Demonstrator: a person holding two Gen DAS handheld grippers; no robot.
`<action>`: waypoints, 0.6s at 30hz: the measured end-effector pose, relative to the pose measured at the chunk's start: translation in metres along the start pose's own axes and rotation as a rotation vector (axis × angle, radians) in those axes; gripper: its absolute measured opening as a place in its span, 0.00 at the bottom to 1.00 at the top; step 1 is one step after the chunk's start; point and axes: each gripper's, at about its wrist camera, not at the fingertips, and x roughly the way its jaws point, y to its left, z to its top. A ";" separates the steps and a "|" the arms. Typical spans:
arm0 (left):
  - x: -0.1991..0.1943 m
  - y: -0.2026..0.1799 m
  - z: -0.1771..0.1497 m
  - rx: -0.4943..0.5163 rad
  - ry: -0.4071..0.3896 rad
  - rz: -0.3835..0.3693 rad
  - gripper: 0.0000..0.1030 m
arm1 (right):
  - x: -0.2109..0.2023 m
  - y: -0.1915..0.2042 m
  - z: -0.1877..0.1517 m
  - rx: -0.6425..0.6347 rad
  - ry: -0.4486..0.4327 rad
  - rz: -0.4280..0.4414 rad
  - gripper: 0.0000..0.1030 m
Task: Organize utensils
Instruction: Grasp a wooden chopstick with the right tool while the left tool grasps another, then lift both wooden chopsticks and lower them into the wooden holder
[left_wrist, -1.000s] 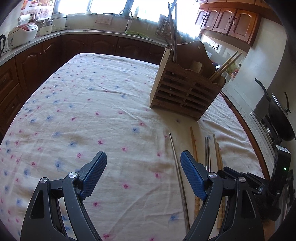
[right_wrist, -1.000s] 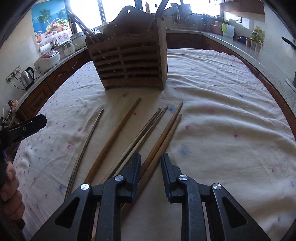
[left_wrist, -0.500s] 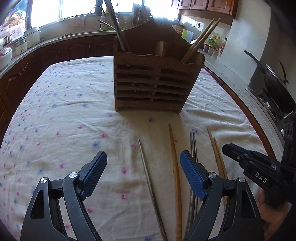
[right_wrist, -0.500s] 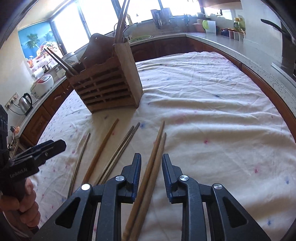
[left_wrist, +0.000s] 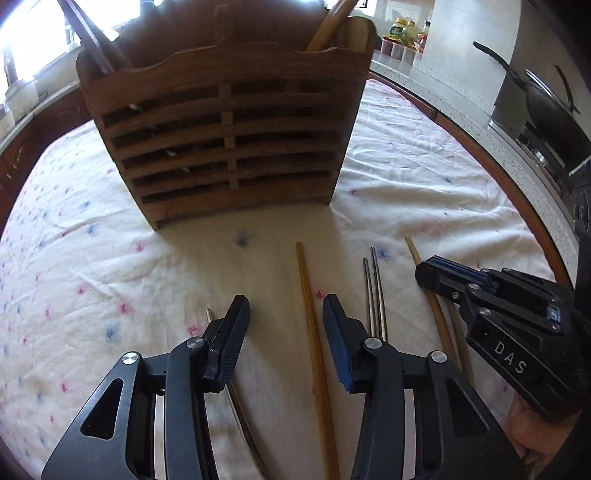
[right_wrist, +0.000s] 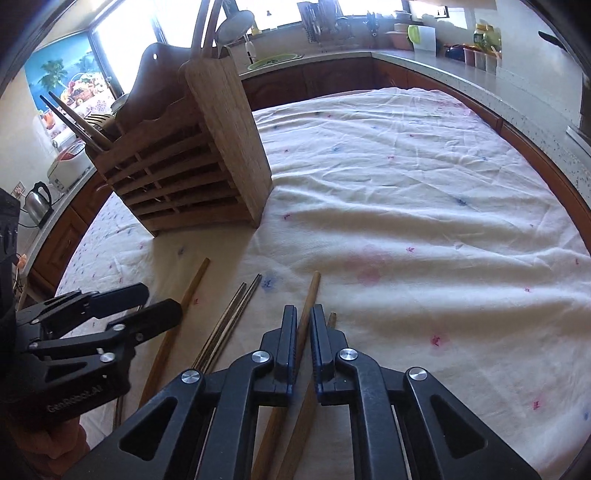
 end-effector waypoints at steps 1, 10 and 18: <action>0.001 -0.003 0.001 0.018 -0.006 0.016 0.39 | 0.000 0.000 0.000 -0.004 -0.001 -0.002 0.07; 0.003 -0.008 0.004 0.031 -0.007 -0.006 0.07 | 0.011 0.006 0.011 -0.026 -0.003 -0.009 0.09; -0.006 0.009 -0.004 -0.052 0.001 -0.076 0.06 | 0.011 0.000 0.013 0.030 0.010 0.028 0.09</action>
